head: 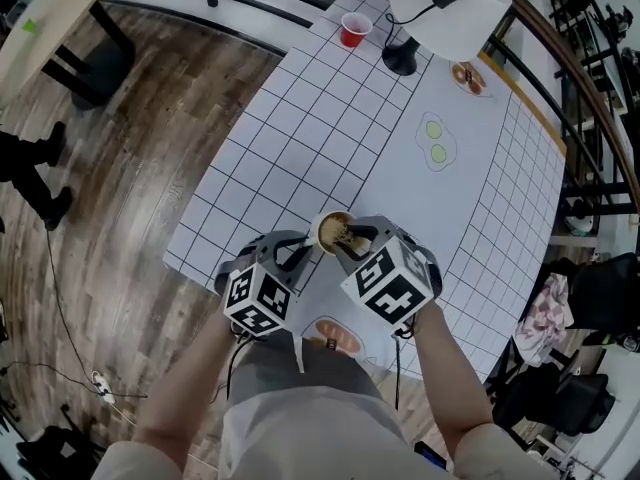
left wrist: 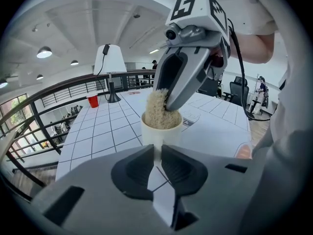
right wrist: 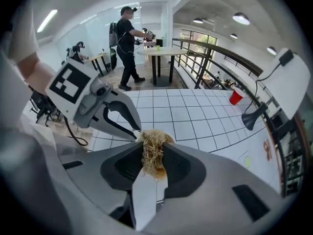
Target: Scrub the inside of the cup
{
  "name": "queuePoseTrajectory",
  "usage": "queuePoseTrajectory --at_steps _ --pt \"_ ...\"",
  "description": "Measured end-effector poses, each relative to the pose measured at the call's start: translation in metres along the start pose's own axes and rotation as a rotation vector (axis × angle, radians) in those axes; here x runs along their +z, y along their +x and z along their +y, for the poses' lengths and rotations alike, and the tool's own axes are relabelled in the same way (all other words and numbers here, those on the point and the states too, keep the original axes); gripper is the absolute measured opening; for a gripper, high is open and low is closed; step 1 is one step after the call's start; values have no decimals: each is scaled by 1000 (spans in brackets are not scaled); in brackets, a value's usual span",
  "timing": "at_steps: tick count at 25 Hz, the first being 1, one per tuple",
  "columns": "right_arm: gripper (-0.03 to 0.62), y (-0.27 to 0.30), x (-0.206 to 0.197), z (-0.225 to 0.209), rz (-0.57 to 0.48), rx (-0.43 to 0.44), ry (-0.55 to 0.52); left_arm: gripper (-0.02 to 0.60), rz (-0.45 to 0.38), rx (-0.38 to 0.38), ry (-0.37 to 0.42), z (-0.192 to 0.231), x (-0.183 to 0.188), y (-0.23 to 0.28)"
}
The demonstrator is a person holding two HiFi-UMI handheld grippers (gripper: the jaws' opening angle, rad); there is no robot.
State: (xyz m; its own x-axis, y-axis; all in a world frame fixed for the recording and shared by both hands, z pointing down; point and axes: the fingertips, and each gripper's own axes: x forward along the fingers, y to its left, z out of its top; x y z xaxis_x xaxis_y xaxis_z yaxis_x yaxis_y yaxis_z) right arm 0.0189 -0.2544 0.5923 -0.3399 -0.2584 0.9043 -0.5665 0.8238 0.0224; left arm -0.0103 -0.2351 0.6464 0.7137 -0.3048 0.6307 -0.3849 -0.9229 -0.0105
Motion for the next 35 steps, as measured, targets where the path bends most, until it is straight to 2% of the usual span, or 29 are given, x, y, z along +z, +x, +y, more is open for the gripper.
queuePoseTrajectory --at_steps 3,9,12,15,18,20,24,27,32,35 --pt "110 21 -6 1 40 -57 -51 58 -2 1 -9 -2 -2 -2" --pt "109 45 -13 -5 86 -68 -64 58 -8 7 -8 0 -1 1" --pt "109 47 -14 1 102 27 5 58 -10 -2 -32 0 -2 1" --pt "109 36 -13 5 54 146 130 60 -5 2 -41 0 -2 0" --pt "109 4 -2 0 -46 156 166 58 -3 6 -28 -1 -2 0" --pt "109 -11 3 -3 -59 109 130 58 -6 5 -16 0 -2 0" --pt "112 2 2 -3 33 4 -28 58 -11 -3 -3 0 -2 -1" --pt "114 22 -4 -2 86 -37 -95 58 -19 5 -11 -1 -1 0" --pt "114 45 -14 1 122 -22 -88 58 -37 19 -32 -2 -3 -1" --pt "109 46 -14 2 123 22 -60 58 -28 3 -40 0 -2 0"
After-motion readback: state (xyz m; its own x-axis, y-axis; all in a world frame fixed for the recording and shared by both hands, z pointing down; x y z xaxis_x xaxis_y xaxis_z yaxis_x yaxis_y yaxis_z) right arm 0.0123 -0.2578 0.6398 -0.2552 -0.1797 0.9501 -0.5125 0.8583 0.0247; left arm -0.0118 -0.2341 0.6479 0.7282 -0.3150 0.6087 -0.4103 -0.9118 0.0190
